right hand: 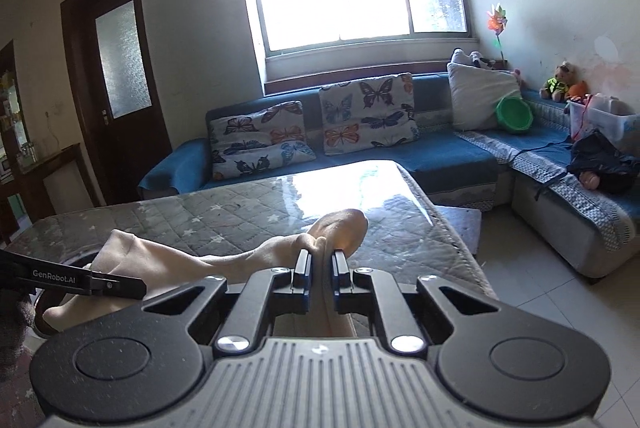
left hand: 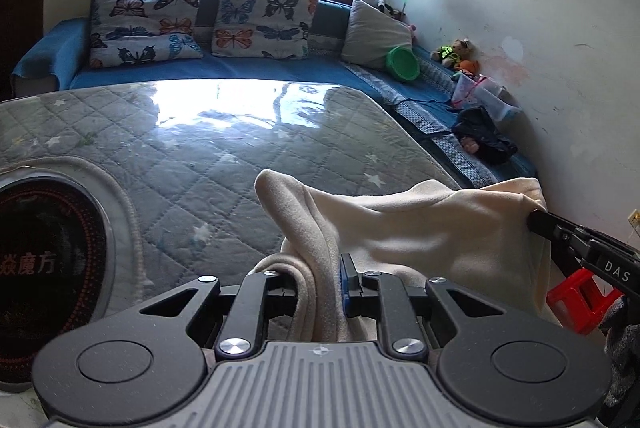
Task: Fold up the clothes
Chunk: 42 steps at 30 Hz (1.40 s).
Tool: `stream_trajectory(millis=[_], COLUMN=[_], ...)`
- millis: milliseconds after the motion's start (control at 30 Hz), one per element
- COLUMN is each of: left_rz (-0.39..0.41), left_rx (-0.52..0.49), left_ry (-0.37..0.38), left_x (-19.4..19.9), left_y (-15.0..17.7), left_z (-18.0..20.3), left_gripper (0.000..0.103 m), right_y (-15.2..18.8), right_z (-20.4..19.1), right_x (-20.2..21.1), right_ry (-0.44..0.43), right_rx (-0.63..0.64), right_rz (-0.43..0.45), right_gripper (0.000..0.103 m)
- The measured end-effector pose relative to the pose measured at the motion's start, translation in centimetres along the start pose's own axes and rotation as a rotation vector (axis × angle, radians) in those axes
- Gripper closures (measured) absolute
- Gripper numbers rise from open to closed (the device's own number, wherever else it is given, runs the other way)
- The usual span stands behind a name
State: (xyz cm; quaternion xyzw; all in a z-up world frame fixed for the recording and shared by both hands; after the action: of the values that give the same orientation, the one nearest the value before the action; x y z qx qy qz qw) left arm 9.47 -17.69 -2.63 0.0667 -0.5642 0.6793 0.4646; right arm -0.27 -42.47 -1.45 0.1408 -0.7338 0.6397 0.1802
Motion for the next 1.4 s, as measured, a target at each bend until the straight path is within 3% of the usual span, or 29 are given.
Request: stream_trajectory(millis=[500, 1067, 1300, 1400], left_rz=[-0.023, -0.070, -0.081, -0.084], left_rx=[-0.021, 0.011, 0.015, 0.019], left_ry=[-0.009, -0.053, -0.071, -0.079], left_x=[-0.1, -1.1, -1.2, -1.2], left_y=[1.4, 3.5, 4.2, 4.4], left_z=[0.3, -2.3, -2.8, -3.1], left_gripper=[0.085, 0.082, 0.079, 0.072], right_y=[1.5, 4.4, 5.2, 5.3], right_z=[0.6, 0.6, 0.1, -0.2], right_x=[-0.1, -2.2, -2.7, -2.9], right_ry=[0.010, 0.031, 0.016, 0.008], right_rx=[-0.020, -0.021, -0.020, -0.017], right_rz=[-0.021, -0.098, -0.120, -0.125], right_gripper=[0.094, 0.099, 0.094, 0.080])
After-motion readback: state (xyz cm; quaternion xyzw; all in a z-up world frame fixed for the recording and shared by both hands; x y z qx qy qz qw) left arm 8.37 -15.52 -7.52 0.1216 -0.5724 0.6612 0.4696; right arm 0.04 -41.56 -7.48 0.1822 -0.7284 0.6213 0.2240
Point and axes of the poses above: each gripper's, at about its wrist camera, not at the fingertips, and x roughly against the way its jaws point, z to its right, y to its underside, the point moved 10 cm from there along -x, roughly the way its jaws point, and after that the axes turned 7 degrees about y, right-handed, at the moved point
